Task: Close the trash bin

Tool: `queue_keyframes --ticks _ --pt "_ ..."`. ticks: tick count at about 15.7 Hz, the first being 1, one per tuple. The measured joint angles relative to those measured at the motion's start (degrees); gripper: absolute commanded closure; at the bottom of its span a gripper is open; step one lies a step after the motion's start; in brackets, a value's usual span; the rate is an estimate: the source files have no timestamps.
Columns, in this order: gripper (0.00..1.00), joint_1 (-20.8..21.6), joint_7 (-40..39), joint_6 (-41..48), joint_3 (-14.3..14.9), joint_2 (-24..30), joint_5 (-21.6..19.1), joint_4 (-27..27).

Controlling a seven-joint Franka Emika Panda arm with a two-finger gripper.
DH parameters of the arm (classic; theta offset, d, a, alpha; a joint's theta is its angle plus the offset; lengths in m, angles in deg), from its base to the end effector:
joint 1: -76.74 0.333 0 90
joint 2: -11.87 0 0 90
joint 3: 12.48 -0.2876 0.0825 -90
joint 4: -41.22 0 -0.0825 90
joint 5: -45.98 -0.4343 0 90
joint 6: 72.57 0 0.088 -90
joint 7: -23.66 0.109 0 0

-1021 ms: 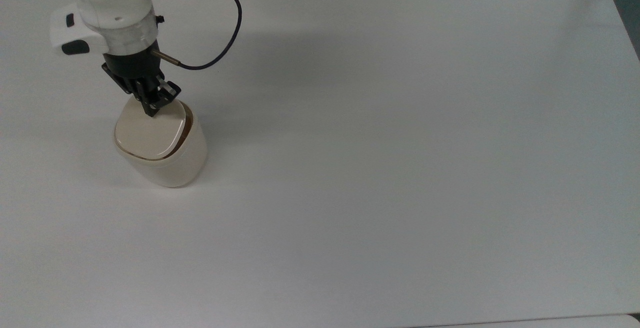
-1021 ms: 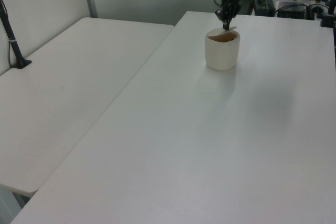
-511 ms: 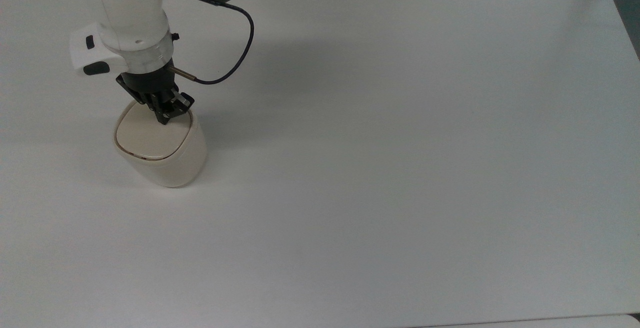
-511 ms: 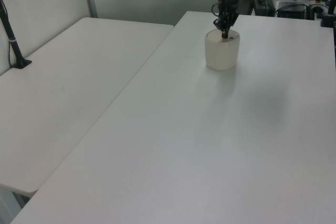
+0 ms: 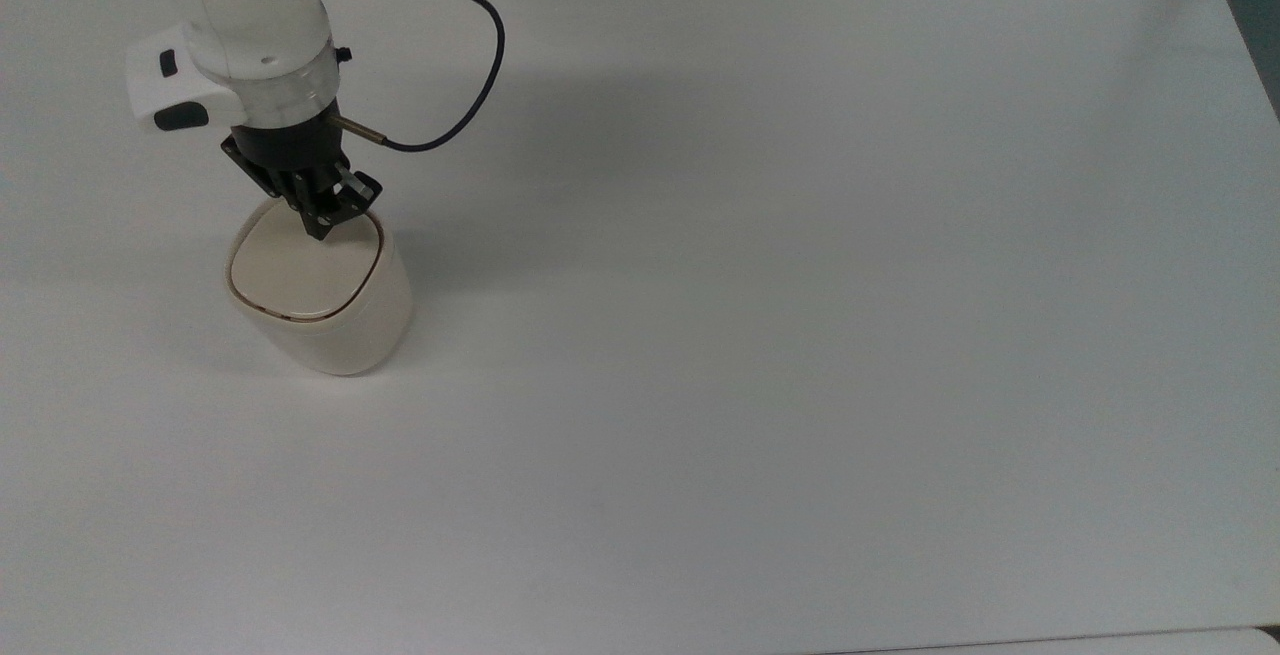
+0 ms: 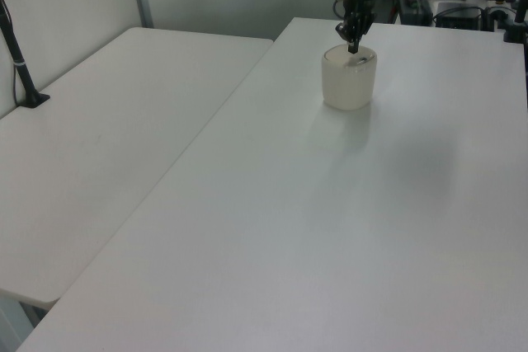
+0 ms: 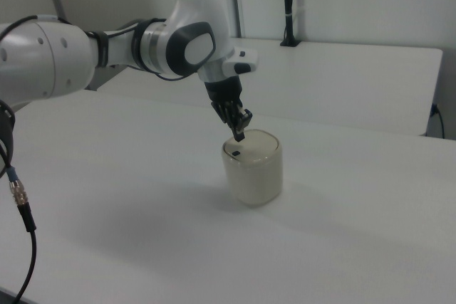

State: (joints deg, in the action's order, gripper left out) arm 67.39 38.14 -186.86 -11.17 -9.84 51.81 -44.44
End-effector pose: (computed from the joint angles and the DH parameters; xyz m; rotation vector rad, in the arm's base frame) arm 0.7094 -0.1381 0.4216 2.9757 -0.6038 0.1888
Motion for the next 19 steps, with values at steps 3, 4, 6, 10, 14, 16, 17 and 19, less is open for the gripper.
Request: queue_keyframes --ticks 3,4,6,10,14,16,17,19 --pt "0.98 2.02 -0.55 2.60 -0.09 2.27 0.00 0.13" --pt "0.97 3.13 -0.55 3.67 -0.12 3.10 0.00 0.14" --pt "0.97 5.70 -0.69 6.77 -0.21 4.71 0.00 0.16" --pt "0.93 11.47 -1.00 12.93 -0.35 7.99 0.00 0.16" --pt "0.80 14.60 -2.23 16.31 -0.41 11.34 0.00 0.02" --pt "0.29 14.99 -3.08 17.96 -0.41 13.17 0.00 -0.13" --pt "0.00 15.01 -3.50 19.06 -0.41 14.01 -0.01 -0.19" --pt "0.00 15.01 -4.06 20.85 -0.41 15.29 -0.01 -0.31"
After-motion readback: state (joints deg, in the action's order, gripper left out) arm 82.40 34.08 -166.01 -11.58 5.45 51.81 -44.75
